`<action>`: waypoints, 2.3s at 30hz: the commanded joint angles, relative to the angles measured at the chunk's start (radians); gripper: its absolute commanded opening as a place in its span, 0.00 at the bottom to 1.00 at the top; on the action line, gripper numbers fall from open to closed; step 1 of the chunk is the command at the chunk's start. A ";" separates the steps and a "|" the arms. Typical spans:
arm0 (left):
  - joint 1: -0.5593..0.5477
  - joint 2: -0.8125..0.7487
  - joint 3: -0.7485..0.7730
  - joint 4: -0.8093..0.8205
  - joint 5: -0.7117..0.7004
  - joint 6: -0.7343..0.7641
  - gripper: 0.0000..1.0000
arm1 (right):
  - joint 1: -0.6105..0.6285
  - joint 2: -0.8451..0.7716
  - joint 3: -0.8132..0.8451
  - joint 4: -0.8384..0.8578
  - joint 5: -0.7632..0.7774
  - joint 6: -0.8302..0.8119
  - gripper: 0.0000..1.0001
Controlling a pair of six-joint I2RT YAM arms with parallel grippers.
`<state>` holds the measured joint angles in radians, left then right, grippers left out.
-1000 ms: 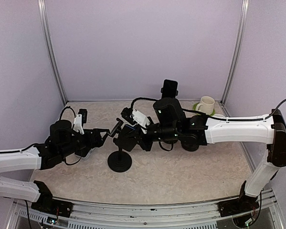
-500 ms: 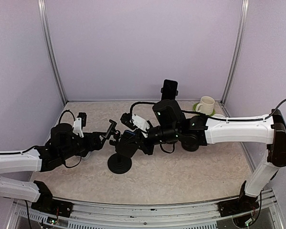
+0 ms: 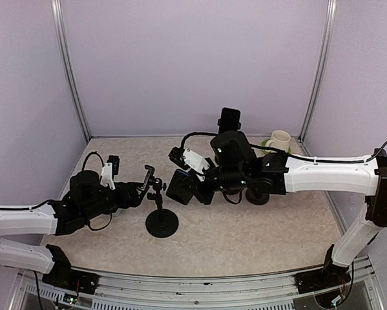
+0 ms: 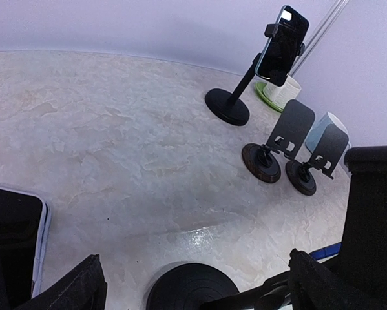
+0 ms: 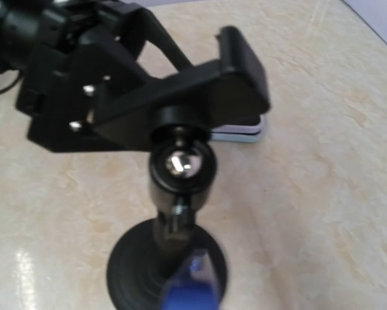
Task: Place the phone on the phone stand
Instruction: Adjust the phone stand at the center of the board.
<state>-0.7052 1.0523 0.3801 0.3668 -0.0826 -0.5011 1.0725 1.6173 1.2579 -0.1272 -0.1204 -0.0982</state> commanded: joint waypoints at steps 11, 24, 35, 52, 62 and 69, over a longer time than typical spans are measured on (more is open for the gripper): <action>-0.043 -0.028 -0.010 0.034 -0.017 -0.034 0.95 | 0.003 0.002 0.104 0.007 0.023 0.024 0.00; -0.140 -0.164 -0.034 -0.090 -0.127 -0.151 0.96 | 0.003 0.064 0.189 -0.019 0.048 0.039 0.00; -0.217 -0.184 -0.047 -0.099 -0.155 -0.200 0.96 | 0.001 0.141 0.286 -0.028 0.007 0.019 0.00; -0.269 -0.351 0.029 -0.366 -0.407 -0.043 0.99 | -0.079 0.001 0.130 -0.042 0.007 0.010 0.00; -0.269 -0.384 -0.018 -0.247 -0.338 0.295 0.99 | -0.083 -0.035 0.039 -0.035 -0.039 0.005 0.00; -0.266 -0.470 -0.056 -0.104 -0.197 0.518 0.99 | -0.082 -0.055 0.000 -0.021 -0.053 0.002 0.00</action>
<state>-0.9688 0.6109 0.3359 0.1368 -0.3767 -0.1654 0.9890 1.6249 1.2675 -0.2077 -0.1486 -0.0875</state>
